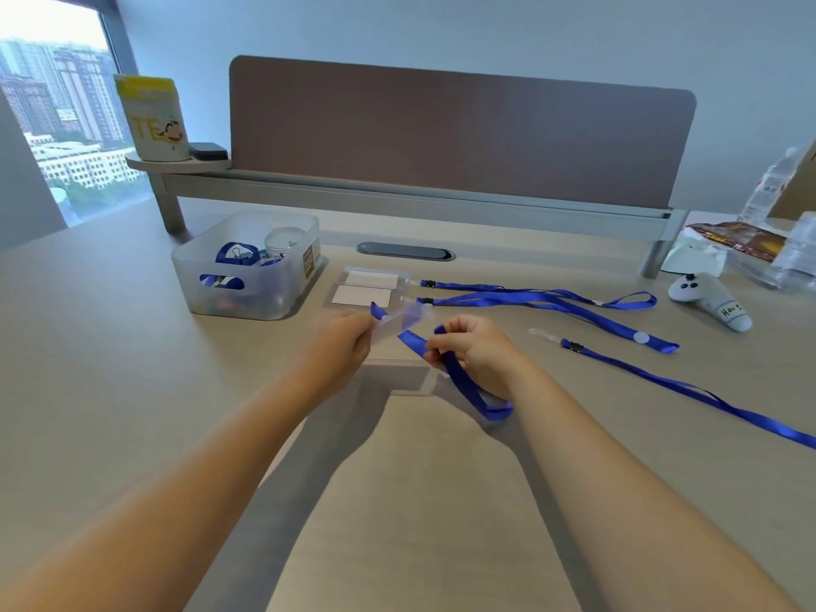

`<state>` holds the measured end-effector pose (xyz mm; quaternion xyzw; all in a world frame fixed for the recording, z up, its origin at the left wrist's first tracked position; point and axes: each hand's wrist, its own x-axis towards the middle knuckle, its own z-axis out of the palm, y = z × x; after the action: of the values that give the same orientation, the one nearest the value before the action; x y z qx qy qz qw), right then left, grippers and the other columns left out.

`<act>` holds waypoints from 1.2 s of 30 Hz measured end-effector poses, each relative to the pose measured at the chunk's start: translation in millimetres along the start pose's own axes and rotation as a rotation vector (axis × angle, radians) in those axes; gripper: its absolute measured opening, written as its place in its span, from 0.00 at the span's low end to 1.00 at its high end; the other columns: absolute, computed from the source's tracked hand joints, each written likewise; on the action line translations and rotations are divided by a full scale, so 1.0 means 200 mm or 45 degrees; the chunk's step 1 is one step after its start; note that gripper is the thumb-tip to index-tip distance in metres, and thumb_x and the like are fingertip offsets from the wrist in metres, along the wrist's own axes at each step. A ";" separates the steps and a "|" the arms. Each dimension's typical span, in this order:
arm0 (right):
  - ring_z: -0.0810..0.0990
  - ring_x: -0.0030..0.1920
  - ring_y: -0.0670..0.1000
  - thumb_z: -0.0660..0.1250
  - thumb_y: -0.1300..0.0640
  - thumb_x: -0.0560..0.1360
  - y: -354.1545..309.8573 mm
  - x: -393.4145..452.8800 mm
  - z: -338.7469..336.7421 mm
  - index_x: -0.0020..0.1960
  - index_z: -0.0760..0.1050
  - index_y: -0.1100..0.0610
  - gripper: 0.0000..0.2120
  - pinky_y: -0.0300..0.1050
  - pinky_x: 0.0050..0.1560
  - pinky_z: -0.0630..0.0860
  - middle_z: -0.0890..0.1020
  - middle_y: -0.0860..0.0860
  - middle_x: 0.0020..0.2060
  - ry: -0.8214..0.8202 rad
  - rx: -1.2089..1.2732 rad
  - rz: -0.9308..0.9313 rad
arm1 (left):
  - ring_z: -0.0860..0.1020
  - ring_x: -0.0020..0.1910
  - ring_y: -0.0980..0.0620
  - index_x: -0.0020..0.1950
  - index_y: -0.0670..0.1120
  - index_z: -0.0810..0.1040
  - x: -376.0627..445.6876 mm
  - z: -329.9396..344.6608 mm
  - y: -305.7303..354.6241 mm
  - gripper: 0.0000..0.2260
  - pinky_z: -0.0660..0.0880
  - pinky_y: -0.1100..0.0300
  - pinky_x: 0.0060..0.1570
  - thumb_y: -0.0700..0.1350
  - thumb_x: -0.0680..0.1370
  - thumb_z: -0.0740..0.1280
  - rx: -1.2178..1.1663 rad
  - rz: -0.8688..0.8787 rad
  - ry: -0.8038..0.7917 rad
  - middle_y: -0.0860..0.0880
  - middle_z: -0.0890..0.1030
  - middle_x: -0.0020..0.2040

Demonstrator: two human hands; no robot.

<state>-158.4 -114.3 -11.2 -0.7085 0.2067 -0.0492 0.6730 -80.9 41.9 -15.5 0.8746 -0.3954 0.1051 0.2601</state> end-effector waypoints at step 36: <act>0.70 0.30 0.44 0.58 0.67 0.76 -0.29 -0.09 0.14 0.41 0.75 0.61 0.10 0.27 0.28 0.71 0.75 0.49 0.30 0.051 -0.225 -0.444 | 0.80 0.24 0.46 0.33 0.38 0.80 0.11 -0.23 0.11 0.08 0.78 0.61 0.25 0.36 0.60 0.78 0.561 0.680 0.414 0.42 0.83 0.28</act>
<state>-150.8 -81.2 46.6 -0.7887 0.0978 -0.1607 0.5853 -81.8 40.0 40.9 0.7476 -0.5309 0.3892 0.0885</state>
